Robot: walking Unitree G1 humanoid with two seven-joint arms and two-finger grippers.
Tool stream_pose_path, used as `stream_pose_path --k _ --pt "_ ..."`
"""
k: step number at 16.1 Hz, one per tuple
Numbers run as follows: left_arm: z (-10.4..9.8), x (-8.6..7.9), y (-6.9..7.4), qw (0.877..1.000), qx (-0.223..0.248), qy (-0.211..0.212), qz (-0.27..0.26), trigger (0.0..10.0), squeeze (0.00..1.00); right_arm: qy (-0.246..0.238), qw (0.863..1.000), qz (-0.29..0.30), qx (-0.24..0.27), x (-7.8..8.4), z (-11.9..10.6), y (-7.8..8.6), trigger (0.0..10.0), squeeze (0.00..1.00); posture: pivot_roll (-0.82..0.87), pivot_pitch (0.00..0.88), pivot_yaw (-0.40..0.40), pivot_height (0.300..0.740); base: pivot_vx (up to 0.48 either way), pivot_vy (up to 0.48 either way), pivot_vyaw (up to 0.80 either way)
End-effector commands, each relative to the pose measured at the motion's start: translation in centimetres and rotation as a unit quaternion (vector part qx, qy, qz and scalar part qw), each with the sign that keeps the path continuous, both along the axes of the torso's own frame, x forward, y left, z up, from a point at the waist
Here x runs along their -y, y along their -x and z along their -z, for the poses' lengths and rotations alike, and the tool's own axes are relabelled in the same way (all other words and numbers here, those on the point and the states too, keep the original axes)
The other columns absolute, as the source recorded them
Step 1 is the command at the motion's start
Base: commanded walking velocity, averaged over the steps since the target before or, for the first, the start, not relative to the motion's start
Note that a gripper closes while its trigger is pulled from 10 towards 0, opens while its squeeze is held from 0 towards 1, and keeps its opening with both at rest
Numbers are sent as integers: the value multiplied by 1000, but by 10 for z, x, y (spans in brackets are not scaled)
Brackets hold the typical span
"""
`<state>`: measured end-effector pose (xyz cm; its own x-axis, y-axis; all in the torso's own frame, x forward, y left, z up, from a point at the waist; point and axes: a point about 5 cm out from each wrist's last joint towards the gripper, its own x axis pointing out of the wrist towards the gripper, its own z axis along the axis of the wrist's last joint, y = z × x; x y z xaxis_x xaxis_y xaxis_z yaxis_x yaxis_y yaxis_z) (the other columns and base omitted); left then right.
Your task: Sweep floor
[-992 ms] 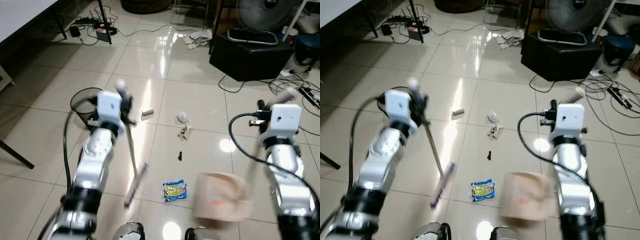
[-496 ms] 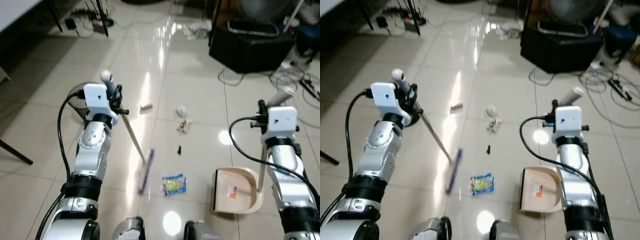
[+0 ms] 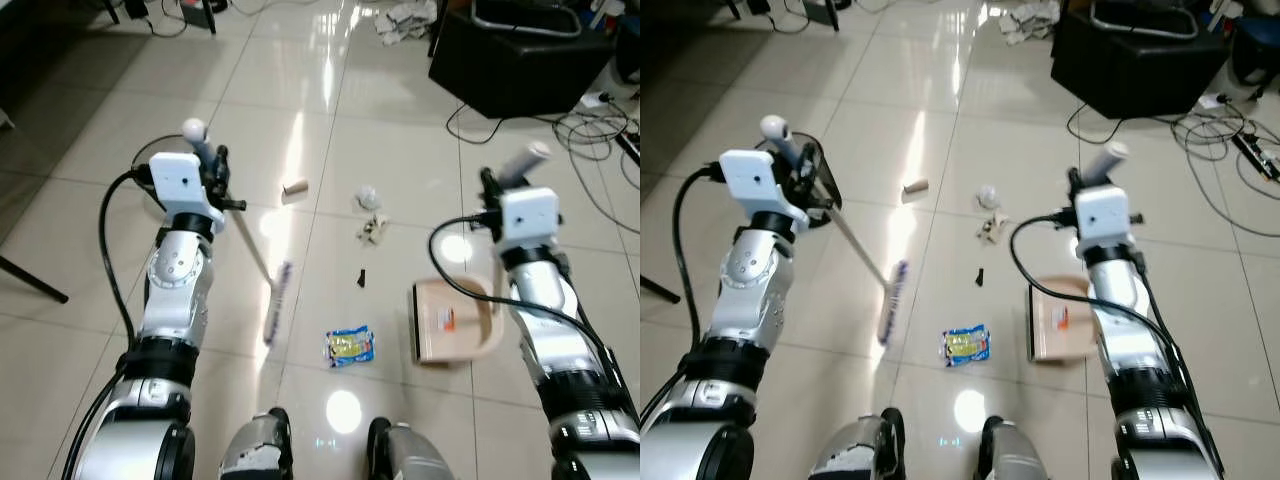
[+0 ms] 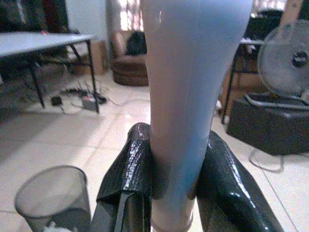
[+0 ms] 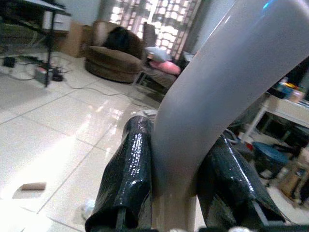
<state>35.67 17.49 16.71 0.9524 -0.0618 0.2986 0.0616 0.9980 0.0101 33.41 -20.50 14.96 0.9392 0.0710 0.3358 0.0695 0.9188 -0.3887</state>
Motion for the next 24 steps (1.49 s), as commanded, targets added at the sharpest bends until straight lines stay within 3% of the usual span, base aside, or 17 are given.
stream_pose_path --k 1,4,5,8,10,13,16,21,23,24 --pt "0 -3 -2 1000 2 -8 4 10000 0 11 1000 -8 -9 -3 8 0 10000 0 111 303 44 740 0 0 0" --pt "1 -6 -6 1000 -5 -21 9 10000 0 15 1000 -17 -12 -19 13 -6 10000 0 119 299 58 740 0 0 0" --pt "2 -2 -9 1000 -12 -4 24 10000 0 3 999 -26 -18 -25 16 -7 10000 0 116 299 60 740 0 0 0" --pt "0 10 -15 999 -9 -6 50 10000 0 -6 999 -43 -20 -39 20 -9 10000 0 104 313 60 740 0 0 0" --pt "9 18 -18 997 -29 -24 63 10000 0 -19 998 -62 -16 -54 24 -6 10000 0 86 319 72 740 0 0 0" --pt "16 21 -21 997 -54 -5 49 10000 0 -31 997 -65 -19 -61 28 -5 10000 0 107 328 77 740 0 0 0" --pt "22 24 -20 997 -64 -12 42 10000 0 -55 996 -63 -21 -70 30 -5 10000 0 110 307 76 740 0 0 0" --pt "33 29 -19 995 -91 34 10 10000 0 -90 993 -73 -18 -83 30 -2 10000 0 102 322 78 740 0 0 0" --pt "37 37 -20 991 -104 82 10 10000 0 -97 992 -80 -21 -89 35 3 10000 0 97 305 80 740 0 0 0" --pt "35 45 -21 985 -104 133 22 10000 0 -97 992 -77 -26 -88 38 4 10000 0 99 313 78 740 0 0 0"
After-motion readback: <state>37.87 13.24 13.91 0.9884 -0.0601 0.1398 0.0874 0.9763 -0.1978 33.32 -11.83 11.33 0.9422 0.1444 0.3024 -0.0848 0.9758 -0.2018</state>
